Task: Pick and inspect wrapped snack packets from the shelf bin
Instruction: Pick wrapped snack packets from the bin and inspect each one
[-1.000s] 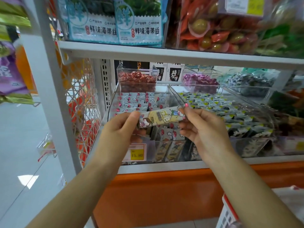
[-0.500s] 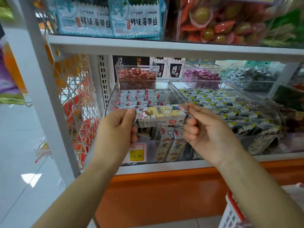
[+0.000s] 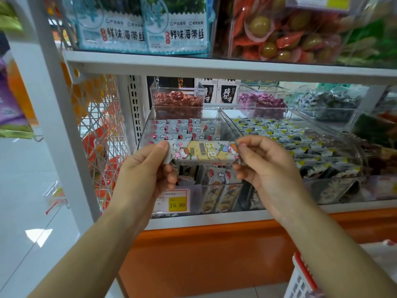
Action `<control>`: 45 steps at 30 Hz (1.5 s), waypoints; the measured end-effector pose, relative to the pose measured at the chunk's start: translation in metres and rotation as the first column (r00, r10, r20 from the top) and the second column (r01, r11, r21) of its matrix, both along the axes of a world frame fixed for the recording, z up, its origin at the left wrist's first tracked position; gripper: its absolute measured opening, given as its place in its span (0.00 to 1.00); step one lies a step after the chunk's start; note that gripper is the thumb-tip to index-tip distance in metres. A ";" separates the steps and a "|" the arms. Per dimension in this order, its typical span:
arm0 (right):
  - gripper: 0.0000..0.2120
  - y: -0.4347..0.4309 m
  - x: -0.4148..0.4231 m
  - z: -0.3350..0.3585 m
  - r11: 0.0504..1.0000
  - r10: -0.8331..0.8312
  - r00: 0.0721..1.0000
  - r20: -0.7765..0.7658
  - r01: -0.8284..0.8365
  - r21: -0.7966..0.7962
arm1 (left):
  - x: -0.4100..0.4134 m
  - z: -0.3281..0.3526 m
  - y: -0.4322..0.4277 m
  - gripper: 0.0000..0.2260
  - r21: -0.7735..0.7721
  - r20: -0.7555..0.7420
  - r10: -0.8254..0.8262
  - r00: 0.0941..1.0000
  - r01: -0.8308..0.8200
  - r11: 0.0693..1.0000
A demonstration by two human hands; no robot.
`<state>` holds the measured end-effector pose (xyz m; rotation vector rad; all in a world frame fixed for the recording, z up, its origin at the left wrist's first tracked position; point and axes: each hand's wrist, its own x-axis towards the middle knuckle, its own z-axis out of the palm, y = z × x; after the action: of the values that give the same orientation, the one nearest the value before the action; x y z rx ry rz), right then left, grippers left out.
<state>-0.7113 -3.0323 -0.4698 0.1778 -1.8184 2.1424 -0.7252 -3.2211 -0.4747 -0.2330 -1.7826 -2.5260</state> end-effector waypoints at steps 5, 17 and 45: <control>0.13 0.003 -0.001 -0.003 0.982 -0.069 0.994 -0.085 0.083 0.169 | 0.001 0.001 -0.002 0.11 -0.043 0.011 -0.052 0.999 0.052 0.998; 0.03 0.000 -0.004 -0.010 0.997 -0.041 0.998 -0.047 0.044 0.064 | 0.002 -0.002 -0.015 0.10 -0.073 -0.016 -0.154 0.988 0.153 0.986; 0.10 -0.011 -0.004 0.000 0.951 0.036 0.976 0.215 0.033 -0.309 | 0.002 -0.004 -0.005 0.13 -0.499 -0.264 0.003 0.964 -0.140 0.855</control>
<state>-0.7153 -3.0433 -0.4697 -0.1371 -1.5539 2.4975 -0.7228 -3.2265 -0.4782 -0.4715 -2.2590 -1.8118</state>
